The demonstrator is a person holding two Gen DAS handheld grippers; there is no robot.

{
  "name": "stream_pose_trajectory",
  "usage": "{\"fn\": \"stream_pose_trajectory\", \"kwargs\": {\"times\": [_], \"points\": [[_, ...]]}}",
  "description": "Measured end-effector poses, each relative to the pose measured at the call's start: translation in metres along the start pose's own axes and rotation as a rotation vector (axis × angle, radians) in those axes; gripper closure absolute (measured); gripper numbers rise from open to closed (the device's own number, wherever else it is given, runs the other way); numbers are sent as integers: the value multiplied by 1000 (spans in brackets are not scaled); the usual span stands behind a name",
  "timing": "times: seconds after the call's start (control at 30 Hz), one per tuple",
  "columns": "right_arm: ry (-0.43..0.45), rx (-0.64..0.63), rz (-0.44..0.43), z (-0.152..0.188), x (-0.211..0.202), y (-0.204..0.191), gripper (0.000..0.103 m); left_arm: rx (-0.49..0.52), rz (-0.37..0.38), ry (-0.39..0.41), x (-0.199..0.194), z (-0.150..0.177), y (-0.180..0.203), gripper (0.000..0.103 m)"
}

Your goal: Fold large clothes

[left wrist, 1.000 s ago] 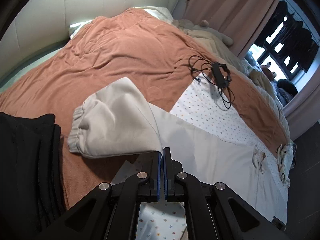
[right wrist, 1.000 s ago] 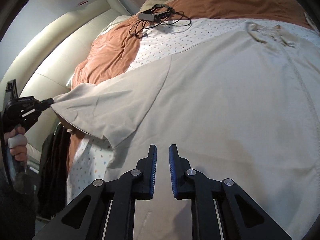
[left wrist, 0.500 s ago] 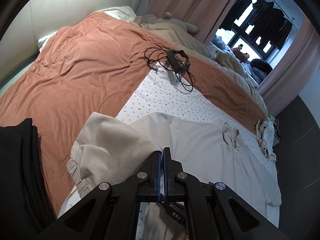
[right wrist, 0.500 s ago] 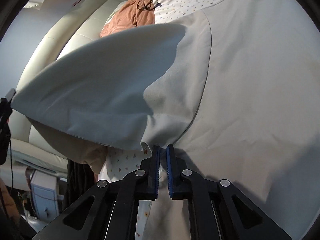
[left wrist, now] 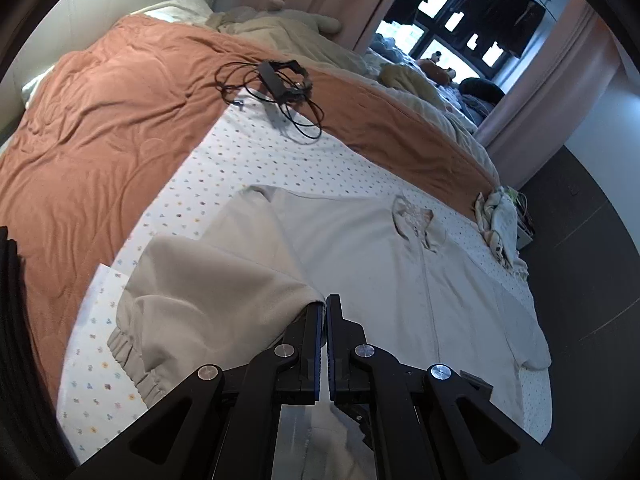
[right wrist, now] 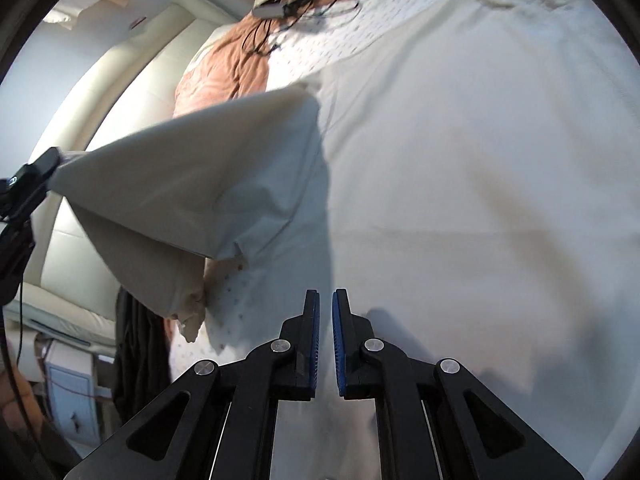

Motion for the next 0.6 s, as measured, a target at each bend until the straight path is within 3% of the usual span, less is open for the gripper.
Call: {"fn": "stream_pose_trajectory", "kwargs": {"times": [0.3, 0.4, 0.47, 0.53, 0.6], "points": [[162, 65, 92, 22, -116, 56, 95, 118, 53, -113, 33, 58, 59, 102], [182, 117, 80, 33, -131, 71, 95, 121, 63, -194, 44, 78, 62, 94], [185, 144, 83, 42, -139, 81, 95, 102, 70, -252, 47, 91, 56, 78], [184, 160, 82, 47, -141, 88, 95, 76, 63, -251, 42, 98, 45, 44], [181, 164, 87, 51, -144, 92, 95, 56, 41, -207, 31, 97, 29, 35]]}}
Point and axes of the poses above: each gripper's, at about its wrist camera, not at the fingertips, and x roughly the way its jaws point, y to its right, z to its underside, the point moved 7 cm from there along x, roughly the way its jaws point, and after that the axes turned 8 degrees about -z, right-handed, at the moved point
